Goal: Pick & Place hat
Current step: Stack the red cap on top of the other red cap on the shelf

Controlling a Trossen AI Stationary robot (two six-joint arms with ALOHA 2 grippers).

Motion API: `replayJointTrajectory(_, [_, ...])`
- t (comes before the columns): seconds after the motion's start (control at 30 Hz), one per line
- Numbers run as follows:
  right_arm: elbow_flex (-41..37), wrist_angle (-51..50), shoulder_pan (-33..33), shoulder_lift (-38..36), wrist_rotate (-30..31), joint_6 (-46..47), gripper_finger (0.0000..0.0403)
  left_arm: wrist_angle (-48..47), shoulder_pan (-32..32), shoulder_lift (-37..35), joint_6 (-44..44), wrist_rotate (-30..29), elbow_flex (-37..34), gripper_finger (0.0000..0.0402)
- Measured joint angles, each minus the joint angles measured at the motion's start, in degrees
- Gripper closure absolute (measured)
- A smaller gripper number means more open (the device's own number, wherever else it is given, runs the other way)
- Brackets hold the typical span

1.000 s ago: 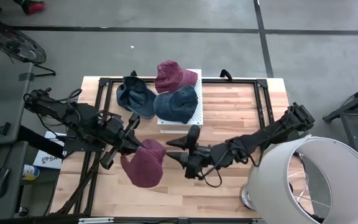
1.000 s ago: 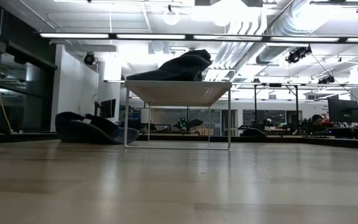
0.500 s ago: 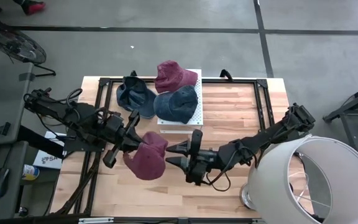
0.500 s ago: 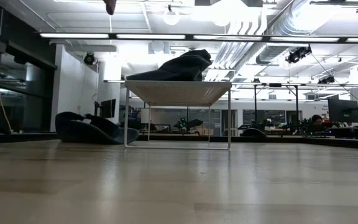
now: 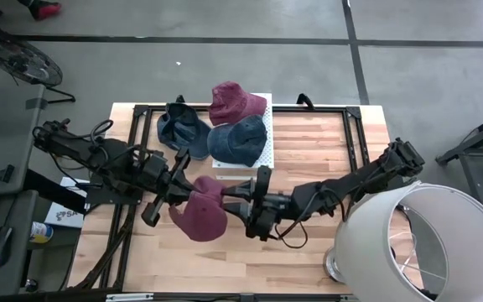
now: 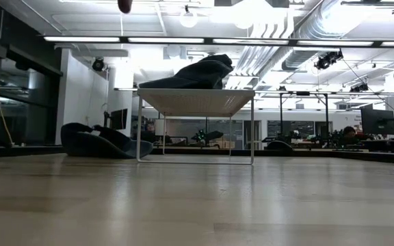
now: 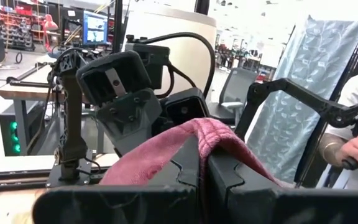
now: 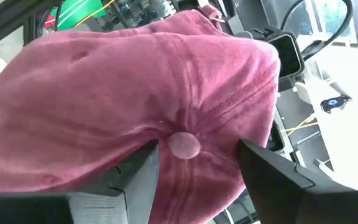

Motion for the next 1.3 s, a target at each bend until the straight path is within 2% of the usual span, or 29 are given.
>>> replayJointTrajectory(0.13, [0.0, 0.23, -0.08, 0.0, -0.55, 0.27, 0.0198, -0.07, 0.0, 0.34, 0.13, -0.07, -0.02, 0.0401])
replayJointTrajectory(0.23, [0.0, 0.27, -0.08, 0.0, 0.08, 1.04, 0.0217, 0.04, 0.02, 0.58, 0.37, -0.11, 0.0, 0.0401])
replayJointTrajectory(0.73, [0.0, 0.25, 1.48, 0.0, 1.88, 2.0, 0.0368, 0.02, 0.0, 0.58, 0.37, -0.09, -0.01, 0.0401])
replayJointTrajectory(1.0, [0.0, -0.57, 3.15, 0.0, 7.49, 6.11, 0.0373, -0.1, 0.01, 0.58, 0.37, -0.09, -0.01, 0.0401])
replayJointTrajectory(1.3, [0.0, -2.72, 4.51, -0.09, 9.91, 11.44, 0.0373, -0.9, 0.02, 0.58, 0.35, -0.11, -0.02, 0.0401])
